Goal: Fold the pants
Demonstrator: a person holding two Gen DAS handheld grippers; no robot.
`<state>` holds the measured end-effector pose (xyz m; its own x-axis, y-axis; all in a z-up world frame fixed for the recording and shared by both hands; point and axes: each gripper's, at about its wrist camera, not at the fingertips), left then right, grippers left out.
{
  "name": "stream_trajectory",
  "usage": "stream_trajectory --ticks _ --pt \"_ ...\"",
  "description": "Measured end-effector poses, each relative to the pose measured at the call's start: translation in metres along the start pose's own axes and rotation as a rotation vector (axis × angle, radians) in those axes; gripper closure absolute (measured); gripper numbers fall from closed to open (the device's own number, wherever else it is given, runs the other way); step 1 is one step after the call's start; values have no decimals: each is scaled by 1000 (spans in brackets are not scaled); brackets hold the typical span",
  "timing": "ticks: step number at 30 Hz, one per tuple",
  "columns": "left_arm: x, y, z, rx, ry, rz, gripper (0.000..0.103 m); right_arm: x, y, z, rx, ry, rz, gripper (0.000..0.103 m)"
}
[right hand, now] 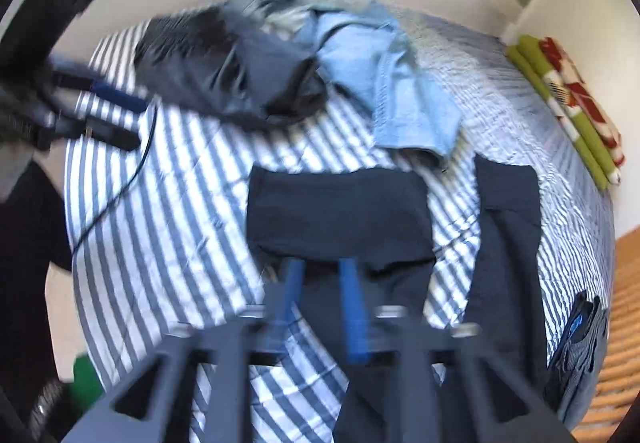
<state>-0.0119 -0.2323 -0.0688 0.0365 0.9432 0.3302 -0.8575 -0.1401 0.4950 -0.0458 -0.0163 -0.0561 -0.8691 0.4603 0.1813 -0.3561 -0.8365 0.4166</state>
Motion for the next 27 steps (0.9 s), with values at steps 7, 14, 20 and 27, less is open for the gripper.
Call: stream_trajectory --ticks 7,14,20,27 --pt "-9 -5 4 1 1 27 35 -28 -4 -54 -76 -48 100 31" --pt "-11 -5 14 23 1 17 35 -12 6 -77 -130 -31 14 99" --pt "-8 -1 30 68 -8 18 35 -1 13 5 0 78 -82 100" --pt "-8 11 46 110 -22 27 35 18 37 125 217 287 -116 100"
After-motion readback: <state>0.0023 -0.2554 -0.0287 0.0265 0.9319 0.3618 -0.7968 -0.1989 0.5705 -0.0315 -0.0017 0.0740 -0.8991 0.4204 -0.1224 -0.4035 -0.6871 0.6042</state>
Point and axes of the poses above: each gripper's, at about its wrist camera, not at the fingertips, and z roughly against the way its jaws point, x to its right, y to its top, and after that the axes turned 5 degrees about -z, right-handed
